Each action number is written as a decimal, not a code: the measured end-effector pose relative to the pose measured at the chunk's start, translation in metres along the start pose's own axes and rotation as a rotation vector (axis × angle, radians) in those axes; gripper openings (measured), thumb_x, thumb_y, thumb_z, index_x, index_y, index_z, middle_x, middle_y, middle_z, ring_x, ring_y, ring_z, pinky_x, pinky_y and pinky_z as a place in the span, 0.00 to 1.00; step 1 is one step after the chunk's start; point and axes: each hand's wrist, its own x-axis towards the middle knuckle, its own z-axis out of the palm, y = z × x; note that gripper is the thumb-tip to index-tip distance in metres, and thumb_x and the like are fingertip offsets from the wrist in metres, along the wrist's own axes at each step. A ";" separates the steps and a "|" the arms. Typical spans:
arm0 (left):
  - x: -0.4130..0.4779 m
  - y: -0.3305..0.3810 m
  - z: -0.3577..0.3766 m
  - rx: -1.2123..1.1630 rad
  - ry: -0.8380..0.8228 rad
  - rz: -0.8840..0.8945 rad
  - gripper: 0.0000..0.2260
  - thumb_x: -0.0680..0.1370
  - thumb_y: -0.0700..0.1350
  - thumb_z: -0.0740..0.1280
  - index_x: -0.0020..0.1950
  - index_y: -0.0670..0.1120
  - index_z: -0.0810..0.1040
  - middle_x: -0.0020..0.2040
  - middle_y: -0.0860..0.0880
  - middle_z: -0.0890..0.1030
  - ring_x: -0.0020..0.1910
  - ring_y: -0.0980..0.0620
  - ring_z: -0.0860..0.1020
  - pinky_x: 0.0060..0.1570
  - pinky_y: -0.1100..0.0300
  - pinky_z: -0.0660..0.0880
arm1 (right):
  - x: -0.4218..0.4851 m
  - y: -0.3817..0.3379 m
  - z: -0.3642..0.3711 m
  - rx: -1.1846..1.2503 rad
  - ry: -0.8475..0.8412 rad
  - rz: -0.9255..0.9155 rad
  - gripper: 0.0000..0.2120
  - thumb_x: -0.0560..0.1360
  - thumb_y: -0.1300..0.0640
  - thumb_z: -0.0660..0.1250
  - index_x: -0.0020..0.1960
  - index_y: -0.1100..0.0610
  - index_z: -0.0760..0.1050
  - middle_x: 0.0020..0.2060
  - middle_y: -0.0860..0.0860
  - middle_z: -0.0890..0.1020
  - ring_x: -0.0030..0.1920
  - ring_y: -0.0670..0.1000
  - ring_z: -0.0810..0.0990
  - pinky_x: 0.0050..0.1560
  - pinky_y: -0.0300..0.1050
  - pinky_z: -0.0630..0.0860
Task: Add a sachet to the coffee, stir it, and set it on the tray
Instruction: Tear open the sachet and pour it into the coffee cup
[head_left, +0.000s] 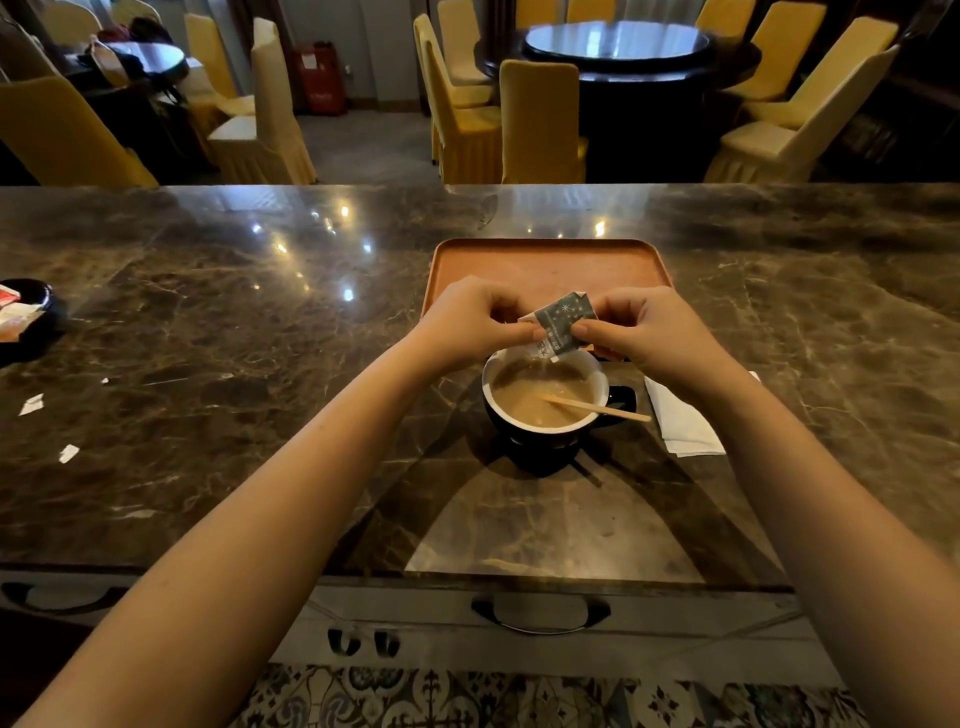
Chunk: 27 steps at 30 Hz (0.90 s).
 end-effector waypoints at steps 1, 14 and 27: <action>0.000 -0.001 0.000 -0.011 0.001 -0.003 0.09 0.71 0.46 0.70 0.45 0.41 0.81 0.41 0.38 0.81 0.39 0.43 0.77 0.44 0.50 0.76 | 0.000 0.000 0.000 -0.002 0.001 0.000 0.04 0.72 0.62 0.68 0.41 0.53 0.79 0.35 0.49 0.80 0.30 0.37 0.77 0.31 0.28 0.73; 0.004 0.008 -0.003 -0.059 0.051 0.022 0.05 0.73 0.46 0.68 0.39 0.48 0.80 0.35 0.47 0.80 0.34 0.52 0.75 0.41 0.57 0.76 | -0.008 0.002 -0.003 0.119 0.009 0.067 0.07 0.73 0.63 0.68 0.50 0.63 0.77 0.34 0.51 0.79 0.27 0.38 0.76 0.27 0.30 0.72; 0.016 0.041 -0.021 0.099 0.051 0.149 0.05 0.73 0.49 0.68 0.46 0.49 0.80 0.35 0.58 0.77 0.33 0.67 0.75 0.33 0.78 0.69 | -0.004 -0.014 -0.017 -0.027 0.052 -0.091 0.05 0.72 0.60 0.68 0.47 0.59 0.79 0.38 0.52 0.80 0.36 0.39 0.77 0.36 0.28 0.74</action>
